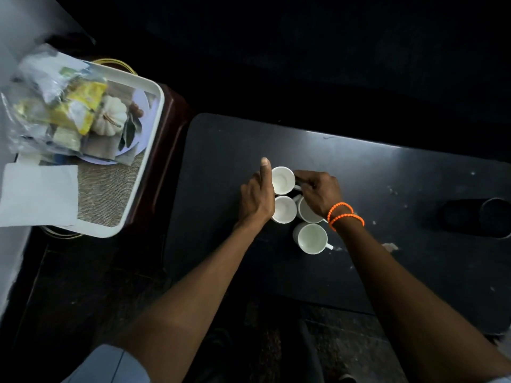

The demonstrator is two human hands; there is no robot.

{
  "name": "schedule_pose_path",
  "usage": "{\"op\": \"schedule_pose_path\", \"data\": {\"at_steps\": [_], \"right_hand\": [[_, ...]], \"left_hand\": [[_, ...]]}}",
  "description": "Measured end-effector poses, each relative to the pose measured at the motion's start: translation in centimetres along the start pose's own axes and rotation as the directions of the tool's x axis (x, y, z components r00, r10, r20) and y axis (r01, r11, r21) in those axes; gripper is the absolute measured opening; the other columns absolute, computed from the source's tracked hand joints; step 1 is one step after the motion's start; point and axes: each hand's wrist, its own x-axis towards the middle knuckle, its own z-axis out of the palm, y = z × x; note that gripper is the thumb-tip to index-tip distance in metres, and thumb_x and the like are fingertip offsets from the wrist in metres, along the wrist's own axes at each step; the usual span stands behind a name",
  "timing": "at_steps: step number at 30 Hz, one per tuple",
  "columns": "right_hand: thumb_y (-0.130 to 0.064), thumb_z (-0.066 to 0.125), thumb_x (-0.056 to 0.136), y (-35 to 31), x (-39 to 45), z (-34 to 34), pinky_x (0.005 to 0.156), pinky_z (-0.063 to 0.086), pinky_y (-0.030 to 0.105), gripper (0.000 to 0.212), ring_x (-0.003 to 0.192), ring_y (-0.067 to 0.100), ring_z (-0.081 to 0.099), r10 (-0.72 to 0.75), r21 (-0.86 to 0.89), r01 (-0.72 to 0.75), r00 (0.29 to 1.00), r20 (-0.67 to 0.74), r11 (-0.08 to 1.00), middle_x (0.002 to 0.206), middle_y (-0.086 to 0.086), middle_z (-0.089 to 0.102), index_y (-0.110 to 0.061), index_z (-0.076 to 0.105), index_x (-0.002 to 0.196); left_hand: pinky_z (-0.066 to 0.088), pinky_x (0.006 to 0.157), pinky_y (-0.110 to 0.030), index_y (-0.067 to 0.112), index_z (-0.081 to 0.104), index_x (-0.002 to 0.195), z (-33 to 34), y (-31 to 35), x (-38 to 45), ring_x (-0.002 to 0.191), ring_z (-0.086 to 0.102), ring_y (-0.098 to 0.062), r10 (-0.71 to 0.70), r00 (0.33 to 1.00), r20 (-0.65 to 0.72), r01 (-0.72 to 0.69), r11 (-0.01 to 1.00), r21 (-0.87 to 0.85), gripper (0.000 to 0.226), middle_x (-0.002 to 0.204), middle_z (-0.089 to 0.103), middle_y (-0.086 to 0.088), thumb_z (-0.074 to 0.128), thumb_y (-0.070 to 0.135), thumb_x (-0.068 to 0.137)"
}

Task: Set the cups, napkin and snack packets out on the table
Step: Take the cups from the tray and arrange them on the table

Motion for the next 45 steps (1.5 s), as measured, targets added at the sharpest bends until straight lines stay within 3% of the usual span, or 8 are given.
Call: {"op": "schedule_pose_path", "data": {"at_steps": [5,7,9,10,13,24,35,45], "right_hand": [[0.003,0.052,0.088,-0.1,-1.3,-0.3,0.094,0.037,0.001,0.049,0.112,0.013,0.066,0.021,0.079,-0.013,0.995,-0.098,0.997,0.121,0.004,0.075,-0.019,0.072,0.126],[0.001,0.050,0.088,0.1,-2.5,-0.6,0.102,0.041,0.011,0.048,0.118,0.018,0.065,0.072,0.168,-0.035,0.973,-0.220,0.985,0.127,0.006,0.072,-0.016,0.070,0.128],[0.000,0.046,0.085,0.2,-4.0,-0.8,0.105,0.050,0.027,0.048,0.115,0.020,0.067,0.122,0.252,-0.033,0.929,-0.349,0.967,0.123,0.006,0.074,-0.013,0.071,0.124],[0.000,0.044,0.082,0.3,-4.9,-0.8,0.102,0.054,0.031,0.047,0.109,0.021,0.069,0.138,0.274,-0.022,0.901,-0.412,0.962,0.117,0.007,0.075,-0.010,0.073,0.118],[0.002,0.041,0.074,1.2,-7.7,-0.7,0.090,0.057,0.037,0.041,0.093,0.029,0.071,0.194,0.294,-0.030,0.812,-0.550,0.955,0.099,0.013,0.075,-0.001,0.073,0.100],[0.009,0.057,0.086,3.3,-13.9,4.0,0.076,0.036,0.015,0.020,0.087,0.017,0.056,0.326,0.318,-0.185,0.817,-0.476,0.930,0.098,0.013,0.065,-0.003,0.072,0.094],[-0.042,0.047,0.084,2.8,-14.8,5.9,0.100,0.052,0.045,0.044,0.109,0.015,0.062,0.460,0.579,-0.251,0.853,-0.246,0.776,0.108,-0.004,0.067,-0.024,0.076,0.112],[-0.035,0.044,0.087,0.3,-17.3,8.8,0.070,0.064,0.055,0.034,0.096,0.029,0.071,0.585,0.767,-0.294,0.801,-0.127,0.571,0.109,0.004,0.065,-0.033,0.078,0.096]], "left_hand": [[0.031,0.111,-0.045,0.017,0.048,0.152,-1.2,0.6,-1.2,0.141,0.044,-0.036,-0.015,1.000,0.022,0.013,0.994,0.106,0.090,0.152,0.053,-0.017,-0.004,0.068,0.098],[0.023,0.120,-0.043,0.015,0.022,0.164,-1.9,0.1,-1.7,0.151,0.033,-0.034,-0.008,1.000,0.030,-0.001,0.960,0.279,0.137,0.165,0.035,-0.016,-0.032,0.066,0.049],[0.020,0.123,-0.042,0.011,0.012,0.166,-1.5,-0.5,-2.7,0.154,0.030,-0.032,-0.064,0.998,-0.028,0.070,0.949,0.308,0.112,0.169,0.027,-0.015,0.019,-0.019,0.058],[0.022,0.125,-0.043,0.008,0.022,0.164,-0.8,-1.6,-3.1,0.153,0.033,-0.032,-0.051,0.995,-0.082,0.064,0.984,0.168,0.071,0.167,0.032,-0.017,0.004,0.045,0.105],[0.025,0.127,-0.046,0.009,0.046,0.155,0.5,-3.2,-5.5,0.151,0.039,-0.030,-0.130,0.981,-0.143,0.110,0.984,-0.141,0.068,0.160,0.047,-0.014,0.020,0.052,0.110],[0.057,0.099,-0.048,0.022,0.063,0.138,4.6,-6.5,-10.1,0.115,0.068,-0.031,-0.255,0.934,0.250,0.323,0.901,-0.289,0.062,0.123,0.071,-0.017,0.023,0.058,0.108],[0.060,0.096,-0.039,0.030,0.073,0.121,2.6,-7.1,-8.9,0.119,0.069,-0.021,-0.214,0.951,0.223,0.280,0.902,-0.330,0.058,0.128,0.074,-0.003,0.030,0.064,0.105],[0.065,0.075,-0.032,0.031,0.074,0.126,-0.3,-8.3,-10.0,0.113,0.068,-0.011,-0.240,0.946,0.216,0.297,0.911,-0.287,0.064,0.125,0.072,0.008,0.032,0.072,0.100]]}}
